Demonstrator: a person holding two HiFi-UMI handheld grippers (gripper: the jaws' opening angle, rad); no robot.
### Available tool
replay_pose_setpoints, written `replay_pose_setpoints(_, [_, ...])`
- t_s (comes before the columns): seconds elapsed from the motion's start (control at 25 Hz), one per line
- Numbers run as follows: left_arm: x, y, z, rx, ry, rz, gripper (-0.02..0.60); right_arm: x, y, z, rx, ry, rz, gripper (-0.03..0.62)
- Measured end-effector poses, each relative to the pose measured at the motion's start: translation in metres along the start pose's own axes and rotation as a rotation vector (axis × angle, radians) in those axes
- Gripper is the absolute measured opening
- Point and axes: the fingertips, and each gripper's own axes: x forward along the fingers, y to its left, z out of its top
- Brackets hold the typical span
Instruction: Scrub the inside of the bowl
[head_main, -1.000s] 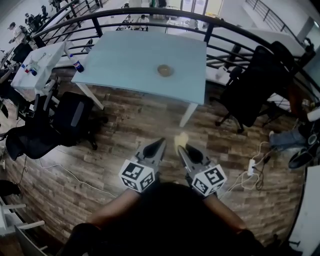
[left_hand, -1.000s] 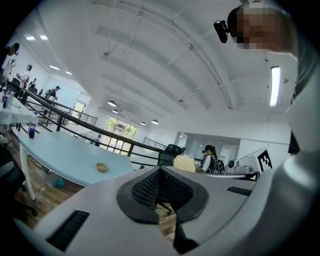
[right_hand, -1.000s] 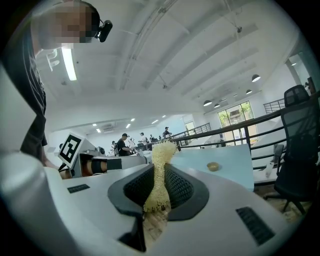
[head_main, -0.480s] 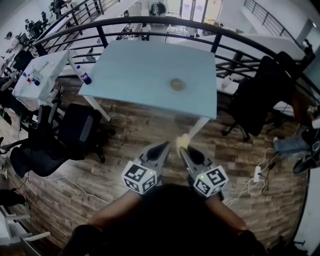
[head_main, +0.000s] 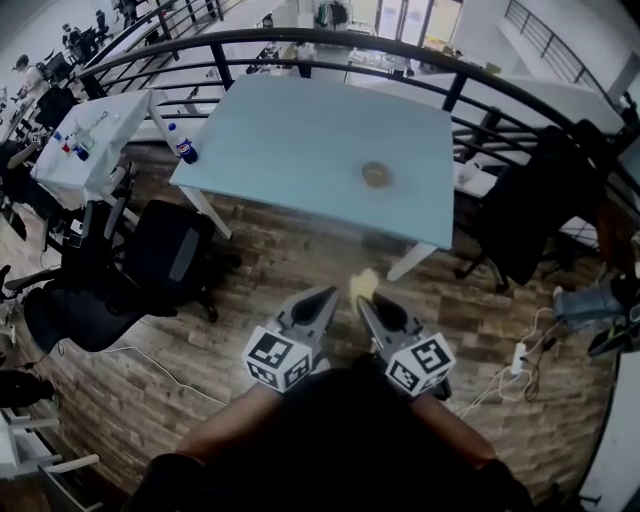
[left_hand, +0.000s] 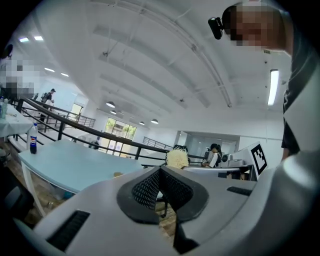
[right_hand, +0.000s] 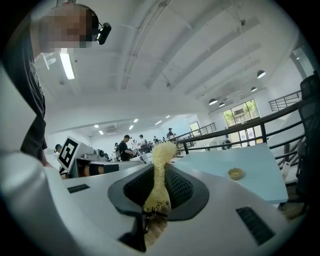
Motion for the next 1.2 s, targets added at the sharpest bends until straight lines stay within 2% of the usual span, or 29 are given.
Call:
replay_pose_setpoints(0.28, [0.028, 0.018, 0.004, 0.005, 0.014, 0.024, -0.003, 0.022, -0.022, 0.01, -0.058, 0.004, 0.031, 0.067])
replay_pose_setpoints(0.48, [0.063, 0.029, 0.011, -0.04, 0.002, 0.046, -0.003, 0.032, -0.059, 0.023, -0.061, 0.0, 0.049, 0.067])
replay_pose_setpoints(1.2, [0.258, -0.008, 0.032, -0.059, 0.008, 0.085, -0.003, 0.0, -0.254, 0.08, -0.052, -0.016, 0.065, 0.069])
